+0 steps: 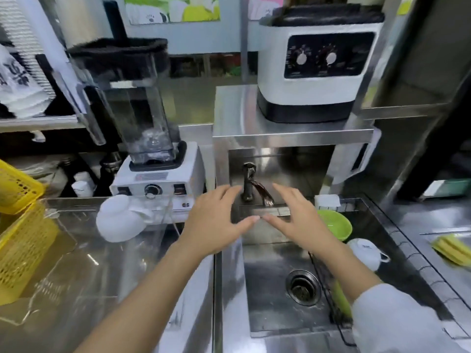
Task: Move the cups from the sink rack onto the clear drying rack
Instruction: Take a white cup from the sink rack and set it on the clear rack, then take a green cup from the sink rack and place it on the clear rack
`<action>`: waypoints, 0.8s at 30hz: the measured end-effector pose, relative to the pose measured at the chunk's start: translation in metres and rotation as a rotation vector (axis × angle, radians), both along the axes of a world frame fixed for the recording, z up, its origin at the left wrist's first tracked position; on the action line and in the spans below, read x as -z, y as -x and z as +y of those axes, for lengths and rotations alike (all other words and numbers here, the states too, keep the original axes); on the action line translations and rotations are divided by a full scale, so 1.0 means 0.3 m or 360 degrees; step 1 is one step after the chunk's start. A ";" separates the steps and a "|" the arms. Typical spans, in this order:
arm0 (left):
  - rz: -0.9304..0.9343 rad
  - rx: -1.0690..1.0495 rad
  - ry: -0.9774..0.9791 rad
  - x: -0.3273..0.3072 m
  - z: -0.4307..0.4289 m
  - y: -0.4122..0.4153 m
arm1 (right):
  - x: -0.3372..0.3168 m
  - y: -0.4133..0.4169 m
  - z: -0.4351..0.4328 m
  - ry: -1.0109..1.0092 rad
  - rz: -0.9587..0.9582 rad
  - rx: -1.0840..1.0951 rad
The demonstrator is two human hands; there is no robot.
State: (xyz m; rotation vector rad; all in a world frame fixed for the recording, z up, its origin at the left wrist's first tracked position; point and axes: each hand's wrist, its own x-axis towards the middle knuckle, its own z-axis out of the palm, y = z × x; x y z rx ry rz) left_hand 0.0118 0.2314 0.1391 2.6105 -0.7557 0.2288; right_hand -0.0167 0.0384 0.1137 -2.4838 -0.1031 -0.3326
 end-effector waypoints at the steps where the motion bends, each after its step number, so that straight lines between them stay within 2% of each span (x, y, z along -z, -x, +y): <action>1: 0.0013 0.0024 -0.0019 0.015 -0.055 0.007 | 0.015 0.016 -0.053 -0.0012 0.0028 0.0036; 8: 0.0143 0.0194 -0.0125 0.153 -0.407 0.059 | 0.128 0.155 -0.397 -0.0051 0.0226 0.0211; 15: 0.0417 0.0395 -0.0333 0.302 -0.667 0.143 | 0.261 0.297 -0.604 0.0109 0.0669 0.0180; 19: 0.0626 0.0520 -0.0677 0.381 -0.735 0.187 | 0.337 0.333 -0.658 0.0239 0.1050 0.0129; 22: 0.0547 0.0601 -0.1023 0.435 -0.746 0.210 | 0.388 0.346 -0.671 0.0260 0.1206 0.0036; 24: 0.0520 0.0622 -0.1094 0.477 -0.752 0.230 | 0.416 0.347 -0.670 0.0285 0.1281 -0.0012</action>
